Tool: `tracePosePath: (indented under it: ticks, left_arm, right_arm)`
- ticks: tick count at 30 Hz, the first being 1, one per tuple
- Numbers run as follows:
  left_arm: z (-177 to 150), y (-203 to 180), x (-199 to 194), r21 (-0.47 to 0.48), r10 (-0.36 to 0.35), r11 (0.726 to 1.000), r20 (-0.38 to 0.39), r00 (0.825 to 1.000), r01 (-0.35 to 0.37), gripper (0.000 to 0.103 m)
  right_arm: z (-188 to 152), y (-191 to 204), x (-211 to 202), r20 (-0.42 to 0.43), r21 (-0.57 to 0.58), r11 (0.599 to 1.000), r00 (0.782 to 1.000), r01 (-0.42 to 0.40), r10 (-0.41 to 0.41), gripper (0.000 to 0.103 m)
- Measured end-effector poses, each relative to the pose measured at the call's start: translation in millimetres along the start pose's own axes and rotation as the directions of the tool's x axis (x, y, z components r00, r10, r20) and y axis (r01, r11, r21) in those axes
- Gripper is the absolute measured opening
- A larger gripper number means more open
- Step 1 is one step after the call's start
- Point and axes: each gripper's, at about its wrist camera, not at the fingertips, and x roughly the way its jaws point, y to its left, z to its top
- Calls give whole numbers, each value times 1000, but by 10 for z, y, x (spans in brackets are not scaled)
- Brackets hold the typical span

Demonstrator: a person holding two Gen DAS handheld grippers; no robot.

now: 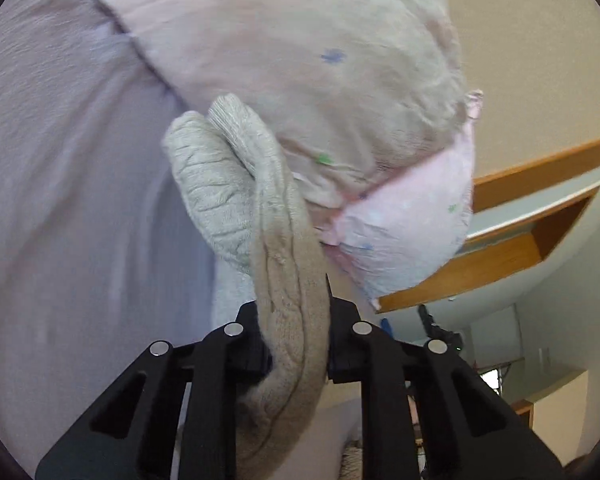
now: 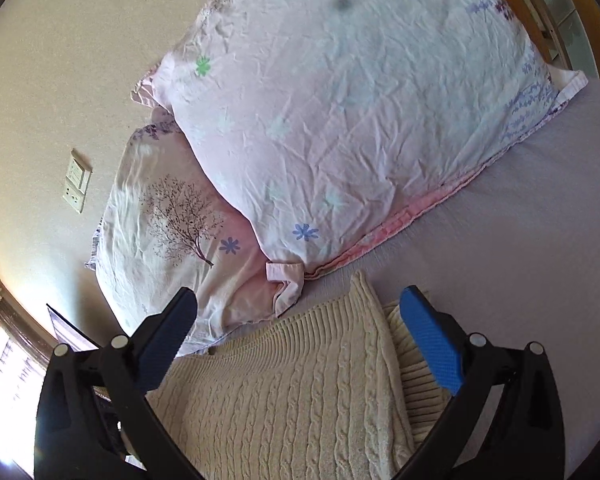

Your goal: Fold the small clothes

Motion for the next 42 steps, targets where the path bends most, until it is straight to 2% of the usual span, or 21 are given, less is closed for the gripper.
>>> tracePosePath:
  ticks: [2, 5, 9, 11, 12, 13, 14, 16, 17, 19, 21, 26, 28, 30, 31, 32, 33, 36, 39, 41, 42]
  left_arm:
    - [-105, -392, 308, 38, -112, 993, -48, 993, 114, 18]
    - [-386, -861, 1113, 48, -241, 966, -178, 954, 253, 18]
    - [-765, -1001, 2300, -98, -279, 960, -375, 884, 261, 24]
    - [-834, -975, 2449, -182, -346, 938, -402, 848, 296, 25]
    - [-816, -1014, 2364, -143, -341, 940, -390, 856, 309, 41]
    - [-766, -1056, 2227, -78, -312, 949, -360, 879, 305, 54]
    - [-701, -1089, 2022, 3, -263, 961, -303, 916, 277, 77]
    - [-550, -1101, 1614, 163, -72, 982, -157, 985, 98, 85]
    - [-473, -1092, 1525, 216, 40, 976, -109, 993, -16, 85]
    - [-376, -975, 1447, 265, 210, 947, -80, 974, -183, 86]
    - [-378, -803, 1513, 249, 285, 937, -138, 948, -245, 86]
    - [-585, -553, 1797, 232, 285, 946, -260, 922, -227, 85]
    - [-656, -591, 1822, 256, 271, 944, -247, 931, -207, 85]
    - [-694, -602, 1810, 251, 267, 945, -223, 938, -210, 81]
    - [-686, -582, 1803, 239, 258, 949, -216, 942, -205, 75]
    - [-684, -556, 1790, 232, 249, 952, -215, 944, -199, 64]
    - [-687, -523, 1750, 225, 230, 958, -220, 948, -180, 52]
    - [-607, -532, 1532, 241, 181, 962, -232, 956, -124, 41]
    - [-550, -654, 1066, 383, 257, 904, -136, 957, -188, 41]
    - [-436, -633, 820, 444, 331, 854, -65, 941, -270, 45]
    - [-382, -595, 750, 463, 377, 826, -28, 926, -322, 48]
  right_arm:
    - [63, -9, -131, 40, -10, 1000, 999, 4, -4, 101]
    - [162, -87, -255, 76, -21, 999, 997, 34, -32, 101]
    - [275, -346, -245, 24, 25, 998, 998, 52, -52, 101]
    - [301, -510, -206, -38, 101, 995, 999, 6, -2, 101]
    - [306, -572, -190, -64, 136, 990, 998, -19, 28, 101]
    - [308, -616, -159, -102, 170, 985, 994, -30, 48, 101]
    - [292, -631, -108, -145, 183, 982, 988, -35, 62, 101]
    - [246, -616, 12, -237, 165, 986, 971, 1, 39, 101]
    - [207, -595, 79, -278, 145, 989, 960, 23, 18, 101]
    - [109, -568, 241, -366, 125, 990, 931, 62, -12, 101]
    - [16, -558, 339, -413, 115, 990, 910, 86, -31, 101]
    - [-79, -554, 396, -434, 84, 992, 900, 98, -53, 101]
    - [-116, -507, 404, -426, 49, 994, 902, 101, -71, 100]
    - [-171, -465, 452, -443, 19, 994, 892, 106, -87, 75]
    - [-165, -459, 462, -433, 4, 993, 895, 118, -104, 67]
    - [-183, -450, 467, -434, 17, 996, 898, 90, -73, 49]
    - [-195, -467, 481, -438, 57, 998, 899, 41, -11, 44]
    - [-251, -338, 524, -434, 92, 992, 893, -83, 115, 41]
    - [-452, -3, 734, -499, 88, 972, 834, -220, 234, 40]
    - [-585, 208, 931, -528, 37, 973, 822, -228, 213, 45]
    - [-630, 291, 1020, -540, -15, 981, 827, -195, 156, 48]
